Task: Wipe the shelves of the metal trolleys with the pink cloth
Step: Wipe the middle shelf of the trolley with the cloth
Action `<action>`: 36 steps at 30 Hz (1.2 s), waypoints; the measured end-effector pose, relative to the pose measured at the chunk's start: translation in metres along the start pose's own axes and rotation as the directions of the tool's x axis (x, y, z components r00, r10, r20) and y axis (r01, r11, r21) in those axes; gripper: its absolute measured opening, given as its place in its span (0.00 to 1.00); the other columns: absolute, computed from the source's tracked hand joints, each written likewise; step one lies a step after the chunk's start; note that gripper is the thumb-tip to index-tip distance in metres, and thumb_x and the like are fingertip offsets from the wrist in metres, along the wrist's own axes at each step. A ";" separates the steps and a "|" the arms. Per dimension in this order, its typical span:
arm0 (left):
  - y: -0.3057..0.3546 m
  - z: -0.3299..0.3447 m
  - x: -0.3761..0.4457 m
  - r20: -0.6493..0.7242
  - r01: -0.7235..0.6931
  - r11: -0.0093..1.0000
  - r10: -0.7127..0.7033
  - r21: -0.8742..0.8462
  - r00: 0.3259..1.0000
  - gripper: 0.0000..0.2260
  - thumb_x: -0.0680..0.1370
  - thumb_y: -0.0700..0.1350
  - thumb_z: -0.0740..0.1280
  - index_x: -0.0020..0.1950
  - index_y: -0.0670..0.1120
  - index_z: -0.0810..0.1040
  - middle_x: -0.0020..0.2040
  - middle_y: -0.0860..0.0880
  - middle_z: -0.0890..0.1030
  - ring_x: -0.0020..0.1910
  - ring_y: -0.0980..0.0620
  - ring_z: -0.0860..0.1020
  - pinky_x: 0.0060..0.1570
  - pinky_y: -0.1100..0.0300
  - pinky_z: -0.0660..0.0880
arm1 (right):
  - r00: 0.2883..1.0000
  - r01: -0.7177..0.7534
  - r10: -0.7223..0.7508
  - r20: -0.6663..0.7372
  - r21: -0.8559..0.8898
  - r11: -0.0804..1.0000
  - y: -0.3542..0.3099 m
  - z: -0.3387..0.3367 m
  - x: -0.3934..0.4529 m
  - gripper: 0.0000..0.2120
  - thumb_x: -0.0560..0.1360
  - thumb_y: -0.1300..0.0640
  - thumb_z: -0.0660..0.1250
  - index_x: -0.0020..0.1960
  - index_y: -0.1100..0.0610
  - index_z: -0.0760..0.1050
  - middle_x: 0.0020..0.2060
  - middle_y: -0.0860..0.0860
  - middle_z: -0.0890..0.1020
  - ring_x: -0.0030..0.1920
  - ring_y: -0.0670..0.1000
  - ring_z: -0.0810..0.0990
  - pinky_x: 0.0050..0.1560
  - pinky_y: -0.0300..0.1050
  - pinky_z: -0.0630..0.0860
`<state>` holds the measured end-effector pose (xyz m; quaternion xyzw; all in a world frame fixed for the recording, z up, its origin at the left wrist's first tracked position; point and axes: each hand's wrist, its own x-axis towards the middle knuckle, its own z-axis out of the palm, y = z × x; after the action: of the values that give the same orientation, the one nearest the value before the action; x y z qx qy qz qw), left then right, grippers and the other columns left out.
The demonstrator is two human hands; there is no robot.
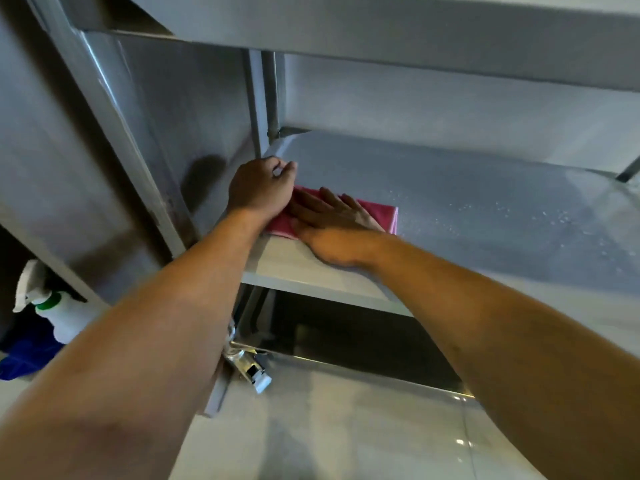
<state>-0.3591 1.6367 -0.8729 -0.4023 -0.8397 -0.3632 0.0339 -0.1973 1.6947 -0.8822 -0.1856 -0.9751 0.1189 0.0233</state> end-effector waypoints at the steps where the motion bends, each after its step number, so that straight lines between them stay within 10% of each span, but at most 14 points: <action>1: -0.001 0.000 0.000 0.006 -0.007 1.000 0.007 0.012 1.000 0.18 0.80 0.60 0.60 0.51 0.49 0.83 0.53 0.47 0.84 0.48 0.51 0.78 0.48 0.60 0.66 | 1.000 0.008 -0.008 0.000 -0.005 1.000 -0.003 0.001 -0.009 0.29 0.80 0.30 0.38 0.80 0.33 0.44 0.82 0.41 0.48 0.82 0.50 0.44 0.74 0.51 0.36; 6: 0.009 0.001 -0.004 0.098 -0.072 0.979 0.054 0.189 0.994 0.16 0.78 0.60 0.63 0.45 0.49 0.81 0.45 0.50 0.83 0.45 0.50 0.79 0.46 0.57 0.71 | 0.998 0.006 -0.006 0.059 -0.009 1.000 -0.012 -0.005 -0.044 0.27 0.83 0.33 0.41 0.80 0.34 0.41 0.82 0.40 0.45 0.82 0.50 0.41 0.74 0.52 0.34; 13: 0.039 -0.004 -0.010 0.068 -0.076 0.899 0.052 0.431 0.996 0.16 0.78 0.54 0.64 0.59 0.47 0.81 0.59 0.41 0.82 0.59 0.37 0.78 0.57 0.48 0.76 | 0.993 -0.017 0.024 0.115 -0.066 0.998 -0.013 -0.015 -0.095 0.28 0.84 0.37 0.41 0.82 0.38 0.39 0.82 0.41 0.42 0.82 0.52 0.38 0.78 0.56 0.36; 20: 0.078 0.022 -0.032 0.083 -0.174 0.984 0.171 0.026 0.982 0.14 0.81 0.50 0.63 0.59 0.45 0.83 0.59 0.43 0.84 0.60 0.41 0.80 0.58 0.54 0.75 | 0.993 -0.073 0.080 0.085 -0.079 0.994 0.022 -0.018 -0.116 0.28 0.83 0.34 0.38 0.81 0.36 0.38 0.82 0.40 0.42 0.81 0.50 0.38 0.79 0.54 0.36; 30: 0.067 0.044 -0.030 0.266 -0.328 0.929 0.277 0.173 0.923 0.23 0.83 0.57 0.57 0.77 0.50 0.68 0.77 0.48 0.68 0.77 0.46 0.63 0.75 0.50 0.61 | 0.986 -0.164 0.165 0.004 -0.124 0.979 0.102 -0.023 -0.053 0.34 0.77 0.29 0.34 0.81 0.36 0.41 0.82 0.41 0.45 0.82 0.52 0.44 0.78 0.54 0.41; 36: 0.067 0.045 -0.032 0.278 -0.391 0.887 0.322 0.247 0.905 0.21 0.83 0.59 0.53 0.71 0.53 0.73 0.71 0.50 0.75 0.69 0.46 0.72 0.68 0.49 0.69 | 0.982 -0.179 0.191 0.014 -0.279 0.943 0.151 -0.040 0.008 0.27 0.85 0.38 0.41 0.83 0.41 0.43 0.83 0.43 0.45 0.82 0.59 0.46 0.80 0.62 0.47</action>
<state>-0.2795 1.6724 -0.8781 -0.5799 -0.7940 -0.1713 0.0634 -0.1471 1.8434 -0.8795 -0.2753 -0.9607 -0.0132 -0.0340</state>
